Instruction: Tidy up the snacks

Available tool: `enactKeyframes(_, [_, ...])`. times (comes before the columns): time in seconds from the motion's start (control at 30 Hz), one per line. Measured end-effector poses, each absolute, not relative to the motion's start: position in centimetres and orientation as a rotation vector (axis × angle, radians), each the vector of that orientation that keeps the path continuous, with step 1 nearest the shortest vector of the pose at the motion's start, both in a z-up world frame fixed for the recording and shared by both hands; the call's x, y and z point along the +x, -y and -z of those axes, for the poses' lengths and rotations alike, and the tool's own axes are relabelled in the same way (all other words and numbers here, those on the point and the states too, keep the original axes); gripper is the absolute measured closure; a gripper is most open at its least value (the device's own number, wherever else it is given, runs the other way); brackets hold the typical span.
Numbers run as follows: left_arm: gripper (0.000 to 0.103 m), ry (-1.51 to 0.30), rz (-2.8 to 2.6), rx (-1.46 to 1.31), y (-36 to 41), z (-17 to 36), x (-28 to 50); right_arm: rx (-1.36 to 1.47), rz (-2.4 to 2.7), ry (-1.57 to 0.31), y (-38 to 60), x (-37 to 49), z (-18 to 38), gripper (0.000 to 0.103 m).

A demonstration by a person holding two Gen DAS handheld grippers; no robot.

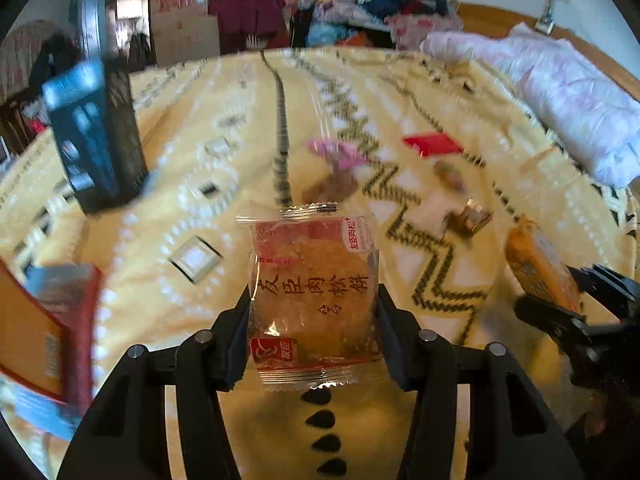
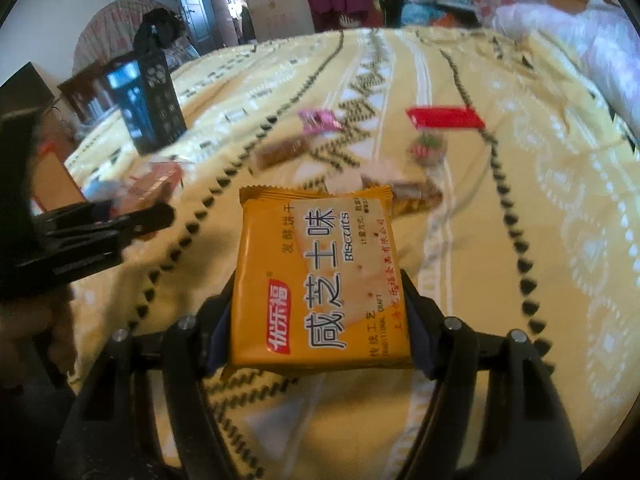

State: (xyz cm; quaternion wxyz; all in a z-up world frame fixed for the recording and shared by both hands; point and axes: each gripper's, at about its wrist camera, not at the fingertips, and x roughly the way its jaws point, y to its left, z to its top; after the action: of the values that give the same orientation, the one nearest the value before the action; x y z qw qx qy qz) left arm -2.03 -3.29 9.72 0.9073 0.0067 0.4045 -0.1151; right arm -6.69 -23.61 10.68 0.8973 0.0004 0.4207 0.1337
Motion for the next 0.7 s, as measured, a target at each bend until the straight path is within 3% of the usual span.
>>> enactKeyframes(0.37, [0.047, -0.668, 0.129, -0.034, -6.3, -22.2, -5.3, -0.037, -0.392, -0.696, 17.8, -3.9, -21.7, 0.032])
enactKeyframes(0.7, [0.047, -0.575, -0.151, -0.152, -25.1, -29.7, -9.6, -0.061, -0.691, -0.545, 2.7, -2.0, -32.5, 0.032])
